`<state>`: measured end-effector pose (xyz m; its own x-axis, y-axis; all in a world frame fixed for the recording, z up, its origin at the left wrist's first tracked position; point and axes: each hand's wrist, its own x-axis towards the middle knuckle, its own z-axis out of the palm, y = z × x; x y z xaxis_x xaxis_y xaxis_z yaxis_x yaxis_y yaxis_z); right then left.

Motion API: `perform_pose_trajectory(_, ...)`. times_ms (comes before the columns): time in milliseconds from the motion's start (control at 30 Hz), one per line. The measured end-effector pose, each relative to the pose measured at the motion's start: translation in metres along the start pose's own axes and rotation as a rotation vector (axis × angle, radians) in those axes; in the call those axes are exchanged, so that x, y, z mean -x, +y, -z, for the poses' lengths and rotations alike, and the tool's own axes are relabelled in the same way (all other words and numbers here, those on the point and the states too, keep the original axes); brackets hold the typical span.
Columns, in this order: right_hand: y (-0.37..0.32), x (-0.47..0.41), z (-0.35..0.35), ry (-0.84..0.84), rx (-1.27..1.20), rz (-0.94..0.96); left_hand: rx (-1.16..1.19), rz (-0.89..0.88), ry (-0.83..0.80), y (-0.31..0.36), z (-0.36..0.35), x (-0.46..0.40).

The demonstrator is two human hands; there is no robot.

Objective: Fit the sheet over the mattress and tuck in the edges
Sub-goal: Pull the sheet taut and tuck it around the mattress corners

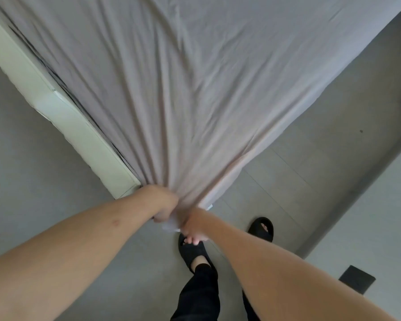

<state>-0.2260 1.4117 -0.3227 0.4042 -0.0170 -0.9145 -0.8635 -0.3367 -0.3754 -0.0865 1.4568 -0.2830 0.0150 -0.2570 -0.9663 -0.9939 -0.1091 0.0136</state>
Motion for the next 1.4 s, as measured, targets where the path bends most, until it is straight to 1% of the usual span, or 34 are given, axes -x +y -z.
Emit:
perform_pose_trajectory(33, -0.006, 0.003, -0.012, -0.068, 0.003, -0.047, 0.035, 0.014, -0.088, 0.001, -0.003, -0.001)
perform_pose_trajectory(67, -0.010, 0.000, -0.026, -0.035, -0.117, -0.136, 0.092, 0.009, -0.127, 0.001, -0.004, -0.002)
perform_pose_trajectory(100, -0.007, -0.005, -0.033, -0.025, -0.052, -0.055, 0.200, -0.016, -0.119, 0.002, 0.000, -0.001)
perform_pose_trajectory(133, 0.000, -0.001, -0.029, -0.015, 0.019, -0.015, 0.307, -0.035, -0.071, 0.001, 0.007, -0.003)
perform_pose_trajectory(167, 0.005, -0.004, -0.022, 0.018, 0.168, 0.005, 0.367, -0.051, 0.011, 0.000, 0.019, -0.002)
perform_pose_trajectory(200, 0.007, -0.002, -0.015, 0.061, 0.220, -0.034, 0.382, -0.065, 0.093, -0.002, 0.030, -0.003)
perform_pose_trajectory(233, 0.015, -0.002, -0.006, 0.036, 0.210, -0.045, 0.381, -0.081, 0.169, -0.001, 0.043, -0.002)
perform_pose_trajectory(300, 0.029, 0.000, 0.013, 0.105, 0.106, -0.104, 0.401, -0.092, 0.329, -0.001, 0.067, -0.005)
perform_pose_trajectory(333, 0.036, -0.001, 0.020, 0.187, 0.004, -0.114, 0.427, -0.087, 0.409, -0.001, 0.078, -0.008)
perform_pose_trajectory(367, 0.045, 0.003, 0.033, 0.216, -0.202, -0.103, 0.441, -0.082, 0.481, 0.001, 0.094, -0.011)
perform_pose_trajectory(400, 0.052, 0.006, 0.044, 0.276, -0.396, -0.136, 0.446, -0.083, 0.543, 0.004, 0.107, -0.015)
perform_pose_trajectory(433, 0.059, 0.004, 0.054, 0.345, -0.535, -0.147, 0.444, -0.090, 0.599, 0.009, 0.120, -0.018)
perform_pose_trajectory(500, 0.078, 0.001, 0.074, 0.396, -0.737, -0.148, 0.383, -0.124, 0.700, 0.021, 0.147, -0.030)
perform_pose_trajectory(567, 0.090, 0.001, 0.091, 0.413, -0.890, -0.118, 0.235, -0.193, 0.772, 0.035, 0.167, -0.045)
perform_pose_trajectory(667, 0.108, -0.004, 0.104, 0.477, -1.123, -0.050, -0.178, -0.413, 0.864, 0.058, 0.190, -0.073)
perform_pose_trajectory(700, 0.112, -0.007, 0.104, 0.475, -1.236, -0.048, -0.315, -0.453, 0.859, 0.063, 0.195, -0.080)
perform_pose_trajectory(733, 0.117, -0.011, 0.102, 0.470, -1.361, -0.049, -0.458, -0.472, 0.801, 0.070, 0.200, -0.090)
perform_pose_trajectory(800, 0.117, -0.017, 0.094, 0.462, -1.519, -0.040, -0.691, -0.430, 0.628, 0.079, 0.201, -0.100)
perform_pose_trajectory(867, 0.110, -0.019, 0.089, 0.450, -1.603, -0.019, -0.876, -0.398, 0.523, 0.085, 0.203, -0.103)
perform_pose_trajectory(967, 0.095, -0.030, 0.085, 0.507, -1.701, -0.008, -1.066, -0.420, 0.377, 0.097, 0.208, -0.110)
perform_pose_trajectory(1033, 0.080, -0.039, 0.085, 0.540, -1.758, -0.027, -1.117, -0.390, 0.300, 0.108, 0.211, -0.114)
perform_pose_trajectory(1133, 0.055, -0.059, 0.077, 0.594, -1.832, -0.064, -1.172, -0.258, 0.179, 0.123, 0.207, -0.120)
perform_pose_trajectory(1200, 0.045, -0.069, 0.073, 0.661, -1.853, -0.080, -1.212, -0.188, 0.101, 0.131, 0.206, -0.124)
perform_pose_trajectory(1233, 0.042, -0.076, 0.070, 0.704, -1.870, -0.096, -1.234, -0.180, 0.065, 0.133, 0.204, -0.127)
perform_pose_trajectory(1333, 0.045, -0.081, 0.064, 0.800, -1.856, -0.156, -1.196, -0.194, 0.031, 0.136, 0.206, -0.138)
perform_pose_trajectory(1400, 0.047, -0.083, 0.065, 0.817, -1.830, -0.151, -1.198, -0.237, 0.097, 0.130, 0.207, -0.148)
